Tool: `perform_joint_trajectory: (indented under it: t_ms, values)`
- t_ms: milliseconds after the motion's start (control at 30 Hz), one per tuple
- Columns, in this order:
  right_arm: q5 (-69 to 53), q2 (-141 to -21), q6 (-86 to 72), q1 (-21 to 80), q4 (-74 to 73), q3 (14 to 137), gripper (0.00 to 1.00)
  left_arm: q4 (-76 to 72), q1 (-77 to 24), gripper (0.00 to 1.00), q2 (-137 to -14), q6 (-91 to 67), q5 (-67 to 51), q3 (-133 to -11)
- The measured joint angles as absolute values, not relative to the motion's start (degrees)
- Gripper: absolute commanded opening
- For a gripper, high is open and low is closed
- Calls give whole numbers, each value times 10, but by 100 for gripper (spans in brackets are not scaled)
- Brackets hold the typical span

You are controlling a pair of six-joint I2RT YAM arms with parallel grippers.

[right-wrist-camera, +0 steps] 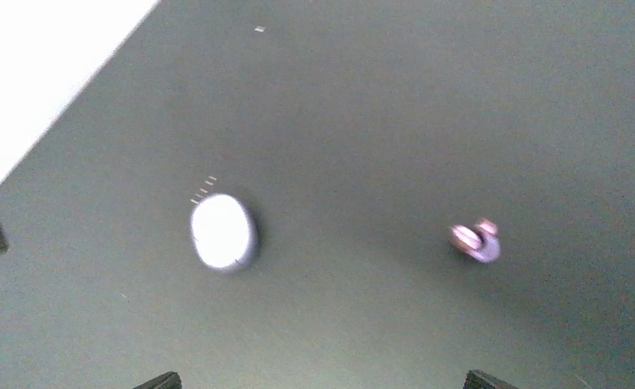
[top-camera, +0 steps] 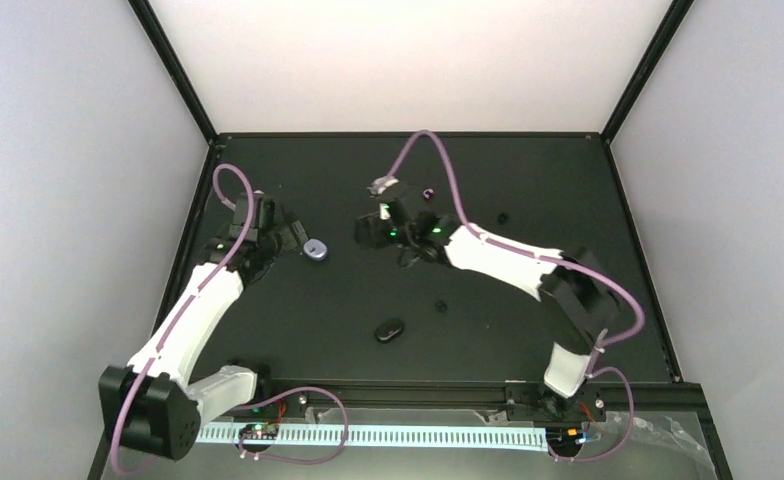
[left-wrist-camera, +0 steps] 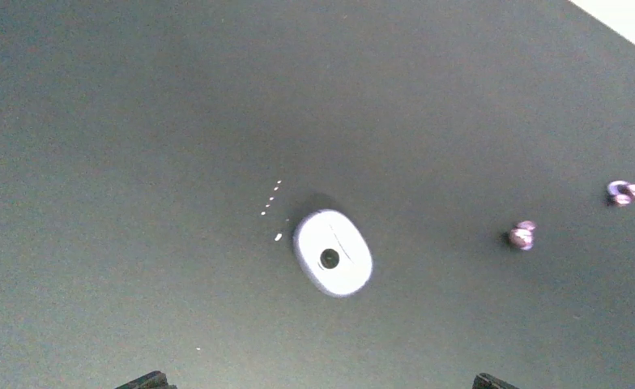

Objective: Insert the wireless bluetooth earbuds into the charging case
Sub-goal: Pick up the charging case at the center of the board.

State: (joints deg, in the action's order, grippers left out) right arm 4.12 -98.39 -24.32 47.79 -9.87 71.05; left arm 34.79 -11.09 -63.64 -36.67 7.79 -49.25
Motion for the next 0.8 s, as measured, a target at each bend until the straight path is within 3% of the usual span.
perform_joint_trajectory:
  t_ms: [367, 800]
  values:
    - [-35, -1235, -170, 523, -140, 988, 89, 355, -109, 99, -411, -335, 78, -486]
    - [-37, -1398, -120, 537, -257, 1213, 84, 350, -133, 99, -396, -293, 130, -464]
